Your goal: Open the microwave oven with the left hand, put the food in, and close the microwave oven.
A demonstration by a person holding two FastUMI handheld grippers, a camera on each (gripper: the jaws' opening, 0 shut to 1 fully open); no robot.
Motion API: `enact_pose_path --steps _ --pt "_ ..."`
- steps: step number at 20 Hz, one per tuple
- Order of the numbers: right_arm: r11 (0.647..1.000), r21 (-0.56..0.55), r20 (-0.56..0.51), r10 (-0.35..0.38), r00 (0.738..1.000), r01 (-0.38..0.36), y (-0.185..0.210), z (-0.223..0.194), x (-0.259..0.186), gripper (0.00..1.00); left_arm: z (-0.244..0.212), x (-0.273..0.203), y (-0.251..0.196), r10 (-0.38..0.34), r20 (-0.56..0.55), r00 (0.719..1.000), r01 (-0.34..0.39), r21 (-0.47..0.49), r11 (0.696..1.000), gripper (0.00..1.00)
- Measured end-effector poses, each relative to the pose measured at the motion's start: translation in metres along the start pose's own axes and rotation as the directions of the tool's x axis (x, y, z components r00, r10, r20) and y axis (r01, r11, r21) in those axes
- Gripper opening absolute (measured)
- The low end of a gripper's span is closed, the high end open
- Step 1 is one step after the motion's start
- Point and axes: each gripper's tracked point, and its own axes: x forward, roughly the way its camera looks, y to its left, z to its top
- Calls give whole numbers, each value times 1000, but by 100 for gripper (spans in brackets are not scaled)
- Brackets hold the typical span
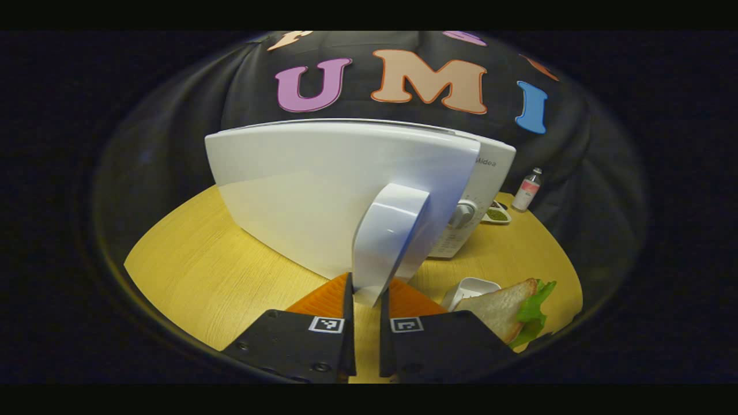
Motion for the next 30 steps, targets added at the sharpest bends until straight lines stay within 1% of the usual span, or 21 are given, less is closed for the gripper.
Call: enact_pose_path --steps 2,3,4,5,6,7,8,9,10,12,13,14,15,19,20,22,23,26,30 --pt "1000 12 -2 -1 1000 1 5 -5 -5 99 -1 -11 8 -22 5 1000 23 -47 999 22" --pt "1000 18 0 -4 1000 4 8 -8 -7 99 -3 -13 12 -33 2 999 33 -63 997 27" --pt "1000 22 1 -9 1000 9 11 -10 -9 99 -5 -16 16 -47 -5 999 47 -74 996 35" --pt "1000 24 1 -17 1000 17 14 -13 -10 99 -6 -19 19 -57 -9 998 56 -82 995 40" --pt "999 27 0 -28 1000 28 17 -15 -10 99 -7 -22 25 -65 -13 998 64 -86 994 49" --pt "999 32 -2 -42 999 42 20 -18 -11 92 -8 -26 29 -80 -19 997 78 -87 993 55" --pt "998 40 -2 -54 999 54 24 -18 -12 92 -8 -30 33 -91 -25 996 89 -83 993 62" --pt "997 49 0 -62 998 62 31 -18 -14 92 -9 -34 37 -106 -33 994 103 -76 992 67" --pt "996 58 3 -72 997 72 38 -18 -16 92 -9 -39 40 -118 -35 992 115 -65 991 69" --pt "994 70 2 -87 996 87 50 -23 -19 92 -10 -48 56 -114 -40 993 113 -38 993 76" --pt "993 74 -6 -97 995 97 57 -28 -21 92 -11 -53 63 -112 -49 992 111 -26 993 87" --pt "992 75 -17 -104 994 105 62 -33 -22 92 -12 -57 71 -115 -60 992 114 -17 993 92" --pt "991 74 -23 -110 994 111 69 -39 -24 92 -13 -62 76 -124 -72 990 124 -7 992 100" --pt "987 71 -39 -139 990 141 93 -57 -33 92 -18 -79 103 -138 -97 986 145 69 987 100" --pt "987 78 -40 -141 989 144 100 -61 -34 92 -19 -83 108 -144 -96 985 151 73 986 100" --pt "986 90 -48 -139 989 143 113 -69 -36 92 -22 -89 119 -154 -103 983 160 52 986 100" --pt "986 90 -52 -137 989 141 119 -74 -37 99 -25 -95 127 -157 -106 982 162 35 986 100" --pt "988 64 -64 -138 988 142 136 -84 -38 99 -27 -110 149 -161 -97 982 162 -3 987 100" --pt "990 72 -57 -115 992 119 159 -87 -39 99 -25 -122 181 -132 -73 989 132 -9 991 100"
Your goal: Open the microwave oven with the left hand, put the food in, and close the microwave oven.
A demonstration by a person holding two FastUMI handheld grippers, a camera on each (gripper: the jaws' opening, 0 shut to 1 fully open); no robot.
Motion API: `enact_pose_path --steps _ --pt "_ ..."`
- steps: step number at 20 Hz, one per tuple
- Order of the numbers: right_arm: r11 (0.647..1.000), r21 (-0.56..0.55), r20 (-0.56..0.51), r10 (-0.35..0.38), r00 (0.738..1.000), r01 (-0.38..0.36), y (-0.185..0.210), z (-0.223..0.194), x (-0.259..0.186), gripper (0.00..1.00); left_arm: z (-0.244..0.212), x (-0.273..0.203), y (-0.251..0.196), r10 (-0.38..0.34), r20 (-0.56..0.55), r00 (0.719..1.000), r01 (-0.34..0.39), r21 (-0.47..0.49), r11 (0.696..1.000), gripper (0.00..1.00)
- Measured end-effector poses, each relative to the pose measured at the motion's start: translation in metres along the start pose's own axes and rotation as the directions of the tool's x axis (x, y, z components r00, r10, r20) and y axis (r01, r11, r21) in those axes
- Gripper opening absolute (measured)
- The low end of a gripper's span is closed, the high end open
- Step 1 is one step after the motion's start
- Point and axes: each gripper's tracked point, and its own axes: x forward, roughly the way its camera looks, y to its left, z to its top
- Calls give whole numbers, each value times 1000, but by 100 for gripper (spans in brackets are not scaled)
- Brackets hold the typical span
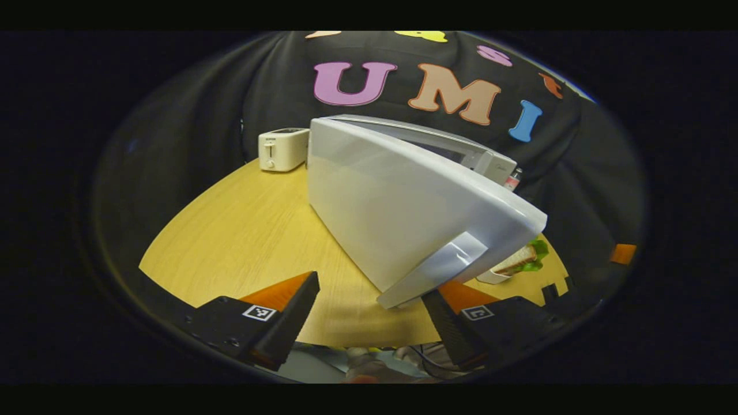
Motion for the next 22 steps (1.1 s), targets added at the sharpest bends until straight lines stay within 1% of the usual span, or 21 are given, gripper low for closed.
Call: enact_pose_path --steps 3,6,8,12,16,17,18,19,20,21,22 --pt "1000 9 0 13 1000 -13 11 -2 0 99 4 -20 32 38 17 999 -38 -29 999 100" --pt "1000 2 1 14 1000 -14 18 2 1 99 5 -35 64 90 26 996 -89 -33 996 100" --pt "1000 -12 3 10 1000 -10 19 3 0 99 6 -46 83 117 33 993 -115 -40 993 98" --pt "1000 -18 2 2 1000 -2 17 7 3 99 4 -63 113 158 45 986 -154 -82 985 98" --pt "1000 1 4 -4 1000 4 16 13 8 99 5 -73 132 174 56 983 -168 -108 980 98" --pt "1000 5 5 -8 1000 8 15 14 9 92 6 -76 137 180 60 982 -173 -108 979 98" --pt "1000 9 6 -14 1000 14 14 15 11 99 7 -78 143 186 61 981 -178 -108 978 98" --pt "1000 12 6 -21 1000 21 13 15 12 99 7 -79 147 190 60 980 -182 -111 977 98" --pt "999 15 6 -29 1000 29 12 15 14 99 8 -80 151 191 59 980 -184 -117 976 94" --pt "999 20 4 -36 999 36 11 15 16 99 8 -81 154 192 58 980 -184 -123 975 97" --pt "999 24 1 -43 999 42 10 15 17 92 9 -81 156 191 63 980 -182 -127 975 98"
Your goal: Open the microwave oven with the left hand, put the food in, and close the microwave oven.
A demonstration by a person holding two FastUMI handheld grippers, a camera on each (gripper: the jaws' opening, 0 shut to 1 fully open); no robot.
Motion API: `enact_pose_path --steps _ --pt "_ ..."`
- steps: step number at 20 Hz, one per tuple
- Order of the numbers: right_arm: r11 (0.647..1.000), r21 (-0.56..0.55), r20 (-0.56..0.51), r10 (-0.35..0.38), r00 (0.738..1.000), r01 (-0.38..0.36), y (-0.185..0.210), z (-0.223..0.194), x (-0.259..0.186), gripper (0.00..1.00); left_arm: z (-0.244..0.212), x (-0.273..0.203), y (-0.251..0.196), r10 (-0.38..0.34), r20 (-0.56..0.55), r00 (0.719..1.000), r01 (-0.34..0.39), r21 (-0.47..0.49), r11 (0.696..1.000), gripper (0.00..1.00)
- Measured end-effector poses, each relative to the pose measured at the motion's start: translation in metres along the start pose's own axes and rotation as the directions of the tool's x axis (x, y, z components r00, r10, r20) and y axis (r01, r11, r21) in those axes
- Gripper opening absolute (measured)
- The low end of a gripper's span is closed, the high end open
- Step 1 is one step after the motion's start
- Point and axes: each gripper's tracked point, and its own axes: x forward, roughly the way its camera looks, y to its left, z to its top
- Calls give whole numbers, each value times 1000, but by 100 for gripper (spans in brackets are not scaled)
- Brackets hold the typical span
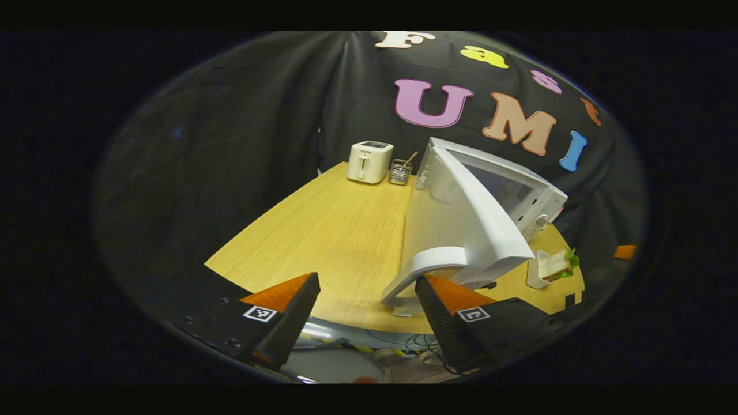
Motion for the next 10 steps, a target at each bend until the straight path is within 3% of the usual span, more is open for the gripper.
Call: enact_pose_path --steps 1,5,10 --pt "1000 2 -7 -8 1000 8 -1 -2 3 99 1 -1 3 0 1 1000 0 0 1000 98" --pt "999 -4 -53 -33 998 33 -4 -11 13 99 6 1 17 17 10 1000 -17 25 1000 97" --pt "1000 28 -73 -13 997 15 3 -10 25 99 15 -2 49 113 34 993 -114 24 993 97"
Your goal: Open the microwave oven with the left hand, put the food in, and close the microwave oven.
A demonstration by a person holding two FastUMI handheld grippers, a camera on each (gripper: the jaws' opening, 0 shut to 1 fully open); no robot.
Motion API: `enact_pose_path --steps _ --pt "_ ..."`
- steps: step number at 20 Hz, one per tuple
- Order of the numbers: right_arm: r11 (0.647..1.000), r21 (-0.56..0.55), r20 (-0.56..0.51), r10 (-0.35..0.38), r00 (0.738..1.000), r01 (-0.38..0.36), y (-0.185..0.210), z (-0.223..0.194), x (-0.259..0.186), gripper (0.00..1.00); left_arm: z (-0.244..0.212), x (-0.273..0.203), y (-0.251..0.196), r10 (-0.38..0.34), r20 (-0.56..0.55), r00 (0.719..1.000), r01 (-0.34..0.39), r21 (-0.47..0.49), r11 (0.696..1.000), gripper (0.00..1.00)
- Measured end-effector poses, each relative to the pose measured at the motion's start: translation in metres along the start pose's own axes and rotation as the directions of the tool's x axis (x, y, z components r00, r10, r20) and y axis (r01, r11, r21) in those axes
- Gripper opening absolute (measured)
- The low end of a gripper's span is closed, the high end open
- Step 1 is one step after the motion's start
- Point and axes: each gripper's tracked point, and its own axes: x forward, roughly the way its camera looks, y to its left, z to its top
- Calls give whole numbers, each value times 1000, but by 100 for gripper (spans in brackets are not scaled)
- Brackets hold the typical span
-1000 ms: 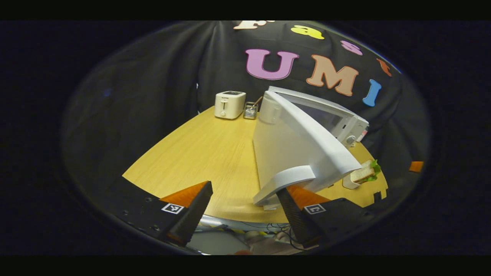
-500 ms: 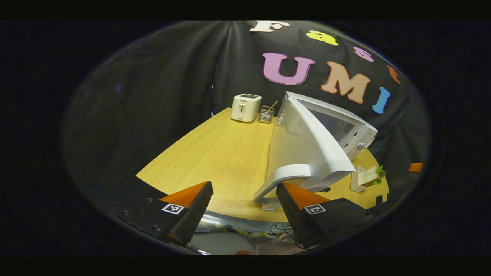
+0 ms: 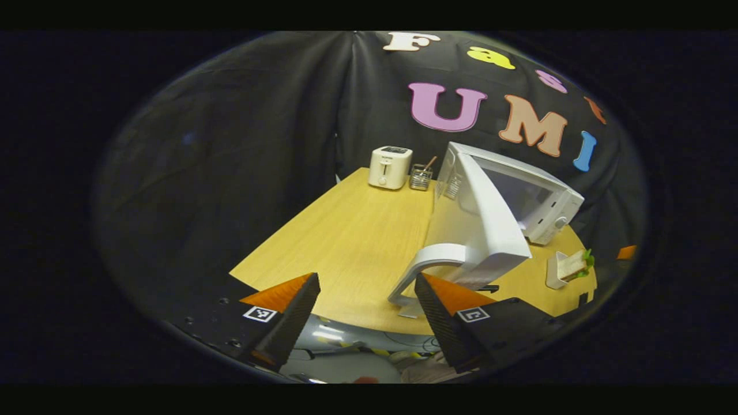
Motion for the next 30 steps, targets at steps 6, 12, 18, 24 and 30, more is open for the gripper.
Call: enact_pose_path --steps 6,12,18,24,30 --pt "999 30 -72 22 997 -20 -8 12 32 99 19 -6 34 227 18 974 -224 -110 968 94" --pt "998 60 -215 41 976 -29 -35 21 91 92 65 -41 28 431 142 891 -412 -145 900 94" --pt "994 96 -354 87 931 -56 -57 19 138 99 95 -75 -18 491 244 836 -463 -167 871 94" --pt "991 123 -467 97 879 -44 -64 -3 162 89 124 -73 -52 481 302 823 -461 -140 876 94" --pt "979 198 -548 151 822 -47 -51 -25 175 79 144 -73 -66 487 337 806 -471 -133 872 95"
